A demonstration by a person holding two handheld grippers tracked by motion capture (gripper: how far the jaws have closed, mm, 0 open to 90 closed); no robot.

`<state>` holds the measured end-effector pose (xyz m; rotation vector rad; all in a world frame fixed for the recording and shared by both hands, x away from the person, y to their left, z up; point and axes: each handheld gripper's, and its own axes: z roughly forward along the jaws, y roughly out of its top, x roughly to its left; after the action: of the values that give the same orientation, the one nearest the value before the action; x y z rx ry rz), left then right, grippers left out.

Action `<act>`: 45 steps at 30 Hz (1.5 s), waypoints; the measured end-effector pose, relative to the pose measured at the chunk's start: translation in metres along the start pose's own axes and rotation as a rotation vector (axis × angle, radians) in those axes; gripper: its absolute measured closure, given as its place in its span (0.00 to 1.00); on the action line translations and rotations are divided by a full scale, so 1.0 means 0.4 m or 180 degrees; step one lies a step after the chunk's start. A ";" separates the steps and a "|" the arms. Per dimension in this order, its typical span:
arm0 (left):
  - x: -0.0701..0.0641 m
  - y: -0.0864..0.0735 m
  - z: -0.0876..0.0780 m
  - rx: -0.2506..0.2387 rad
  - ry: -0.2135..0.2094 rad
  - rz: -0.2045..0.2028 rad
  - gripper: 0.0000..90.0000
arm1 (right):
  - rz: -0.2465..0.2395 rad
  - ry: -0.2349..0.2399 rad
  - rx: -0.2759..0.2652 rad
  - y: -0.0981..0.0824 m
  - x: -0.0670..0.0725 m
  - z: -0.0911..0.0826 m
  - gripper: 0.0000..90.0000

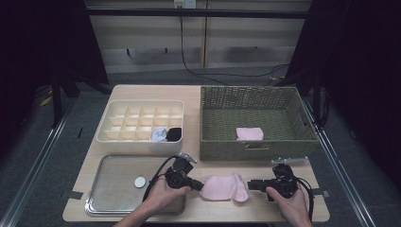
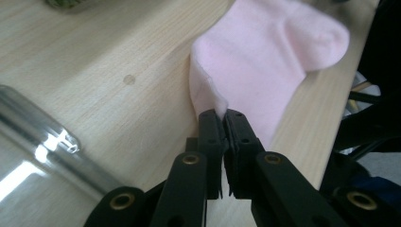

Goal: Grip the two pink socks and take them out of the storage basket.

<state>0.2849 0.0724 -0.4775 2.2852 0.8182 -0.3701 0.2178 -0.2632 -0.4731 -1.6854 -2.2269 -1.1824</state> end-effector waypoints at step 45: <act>0.044 0.008 -0.046 -0.0291 -0.0055 -0.0147 0.80 | -0.0200 0.0008 0.0193 0.001 0.014 0.056 1.00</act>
<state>0.3011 0.0912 -0.4705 2.1788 0.8630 -0.3653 0.2239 -0.2448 -0.4858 -1.6020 -2.3055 -1.1177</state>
